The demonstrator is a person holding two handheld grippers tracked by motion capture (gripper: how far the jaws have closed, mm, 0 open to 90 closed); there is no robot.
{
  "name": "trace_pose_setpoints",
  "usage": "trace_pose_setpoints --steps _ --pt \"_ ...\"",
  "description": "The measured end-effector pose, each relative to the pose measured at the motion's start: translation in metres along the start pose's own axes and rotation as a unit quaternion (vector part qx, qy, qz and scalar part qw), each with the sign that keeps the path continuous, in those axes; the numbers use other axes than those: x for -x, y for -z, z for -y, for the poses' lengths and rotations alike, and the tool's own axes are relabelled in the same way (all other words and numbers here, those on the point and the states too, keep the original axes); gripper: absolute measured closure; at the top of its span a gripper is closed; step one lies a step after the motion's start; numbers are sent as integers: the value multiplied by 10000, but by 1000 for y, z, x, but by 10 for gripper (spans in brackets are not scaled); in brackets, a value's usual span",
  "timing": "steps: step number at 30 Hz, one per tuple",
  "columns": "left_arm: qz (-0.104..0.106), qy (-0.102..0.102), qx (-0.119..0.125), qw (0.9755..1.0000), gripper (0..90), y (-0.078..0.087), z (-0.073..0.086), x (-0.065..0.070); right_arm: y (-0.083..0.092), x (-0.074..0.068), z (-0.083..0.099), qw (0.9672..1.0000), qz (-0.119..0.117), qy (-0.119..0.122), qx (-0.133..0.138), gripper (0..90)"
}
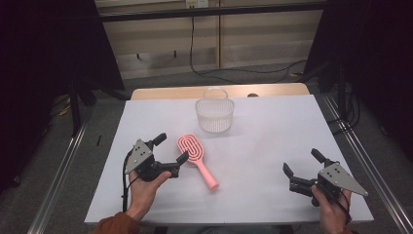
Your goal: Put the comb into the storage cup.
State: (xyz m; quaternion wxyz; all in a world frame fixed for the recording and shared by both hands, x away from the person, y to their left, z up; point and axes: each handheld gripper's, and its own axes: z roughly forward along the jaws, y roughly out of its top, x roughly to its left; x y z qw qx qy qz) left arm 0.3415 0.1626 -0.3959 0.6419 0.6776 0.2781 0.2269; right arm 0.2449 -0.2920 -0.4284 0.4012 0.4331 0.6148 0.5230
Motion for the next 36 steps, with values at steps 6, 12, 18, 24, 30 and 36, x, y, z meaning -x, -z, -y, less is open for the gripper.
trace_pose_setpoints --steps 6,12,18,24,30,36 --pt "47 -128 43 9999 16 -15 -9 0 0 -1 0 10000 24 16 2 0" --pt "74 -202 -20 9998 29 -28 -7 0 -1 0 1 10000 9 5 -2 0" --pt "183 -193 47 9996 28 -27 8 2 -1 -1 1 10000 17 -5 -36 0" --pt "237 -239 -2 9994 96 -26 10 5 -2 -1 2 10000 -20 -7 -61 0" --pt "249 -278 67 9993 272 -23 10 4 -1 0 2 10000 9 7 -36 0" --pt "322 -295 -39 9990 394 -24 11 10 -2 -1 2 10000 -3 2 -53 0"
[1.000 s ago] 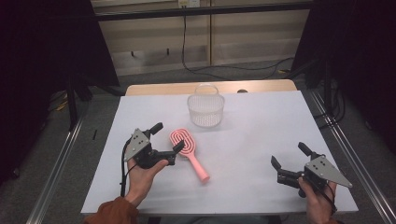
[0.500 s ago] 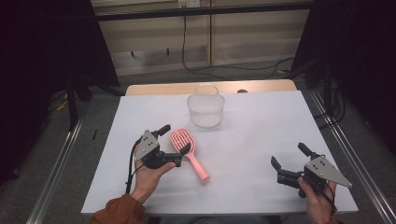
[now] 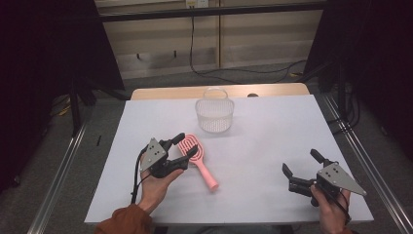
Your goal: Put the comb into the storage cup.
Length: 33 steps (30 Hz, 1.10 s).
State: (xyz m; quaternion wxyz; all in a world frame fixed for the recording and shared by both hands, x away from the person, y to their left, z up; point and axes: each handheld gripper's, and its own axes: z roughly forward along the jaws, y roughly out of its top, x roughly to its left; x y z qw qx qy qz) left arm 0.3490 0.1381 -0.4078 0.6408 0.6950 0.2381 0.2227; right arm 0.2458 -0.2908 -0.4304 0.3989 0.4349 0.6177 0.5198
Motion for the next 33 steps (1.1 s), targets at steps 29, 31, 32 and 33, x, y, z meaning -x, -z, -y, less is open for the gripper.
trace_pose_setpoints --steps 29,31,32,33 --pt "771 851 -912 9892 900 0 11 3 0 0 1 10000 -51 1 2 0" --pt "792 945 -1017 9871 900 -1 12 5 0 0 1 10000 -42 -10 8 0" --pt "827 1052 -1085 9851 900 -2 12 6 0 0 0 10000 -44 -5 17 0" --pt "828 1085 -1161 9838 900 -2 12 6 0 0 0 10000 -48 0 13 0"
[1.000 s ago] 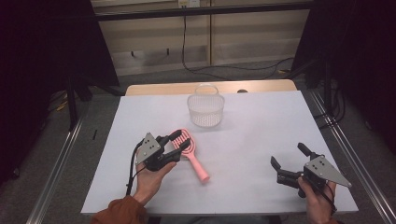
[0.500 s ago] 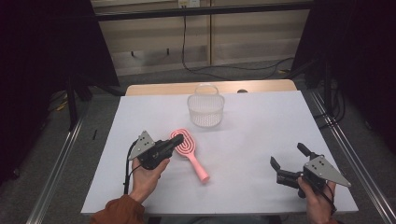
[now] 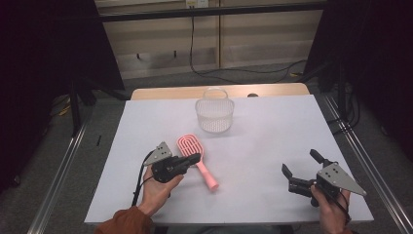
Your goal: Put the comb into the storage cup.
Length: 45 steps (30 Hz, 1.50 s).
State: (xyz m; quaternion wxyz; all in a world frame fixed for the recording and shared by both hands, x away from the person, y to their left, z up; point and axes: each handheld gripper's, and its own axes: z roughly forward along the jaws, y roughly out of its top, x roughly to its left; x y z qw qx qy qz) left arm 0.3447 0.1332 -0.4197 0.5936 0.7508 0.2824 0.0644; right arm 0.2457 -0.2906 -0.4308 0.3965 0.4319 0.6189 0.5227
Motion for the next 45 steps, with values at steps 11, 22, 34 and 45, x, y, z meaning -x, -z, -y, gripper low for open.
trace_pose_setpoints --steps 11,22,34,45 --pt "49 179 -858 9961 900 -15 -5 4 0 0 0 10000 -18 15 -17 0" --pt "75 -28 -1399 9901 900 -35 -6 20 -1 -1 0 10000 -49 27 -24 0" --pt "111 154 -1793 9836 900 -49 -11 28 -1 0 1 10000 -6 38 -81 0" --pt "172 -9 -2061 9784 900 -61 -1 38 -1 0 1 9999 13 58 -91 0"
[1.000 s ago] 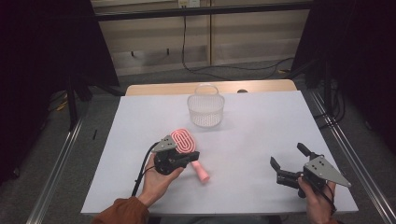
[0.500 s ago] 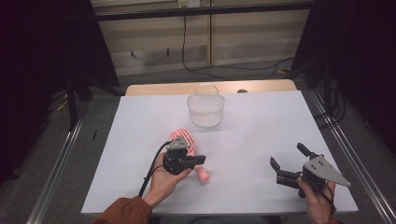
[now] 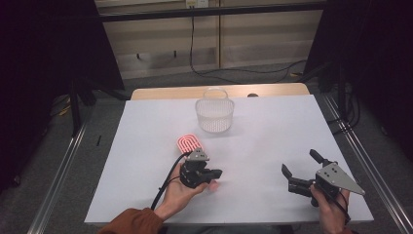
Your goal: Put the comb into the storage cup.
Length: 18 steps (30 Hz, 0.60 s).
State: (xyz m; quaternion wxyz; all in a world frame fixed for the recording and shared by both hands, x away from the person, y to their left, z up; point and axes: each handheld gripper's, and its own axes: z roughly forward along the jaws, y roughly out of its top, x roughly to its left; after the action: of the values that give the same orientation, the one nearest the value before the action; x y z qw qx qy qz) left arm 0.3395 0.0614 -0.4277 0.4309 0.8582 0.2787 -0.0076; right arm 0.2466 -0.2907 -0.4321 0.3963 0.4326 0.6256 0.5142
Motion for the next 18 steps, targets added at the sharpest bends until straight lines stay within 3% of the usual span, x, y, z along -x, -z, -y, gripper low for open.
trace_pose_setpoints --steps 10,18 --pt "-136 -131 -158 9997 900 -2 1 -1 0 0 0 10000 -35 27 -15 0" --pt "-189 -59 -255 9995 900 -1 2 -4 0 0 0 10000 -31 12 -19 0"
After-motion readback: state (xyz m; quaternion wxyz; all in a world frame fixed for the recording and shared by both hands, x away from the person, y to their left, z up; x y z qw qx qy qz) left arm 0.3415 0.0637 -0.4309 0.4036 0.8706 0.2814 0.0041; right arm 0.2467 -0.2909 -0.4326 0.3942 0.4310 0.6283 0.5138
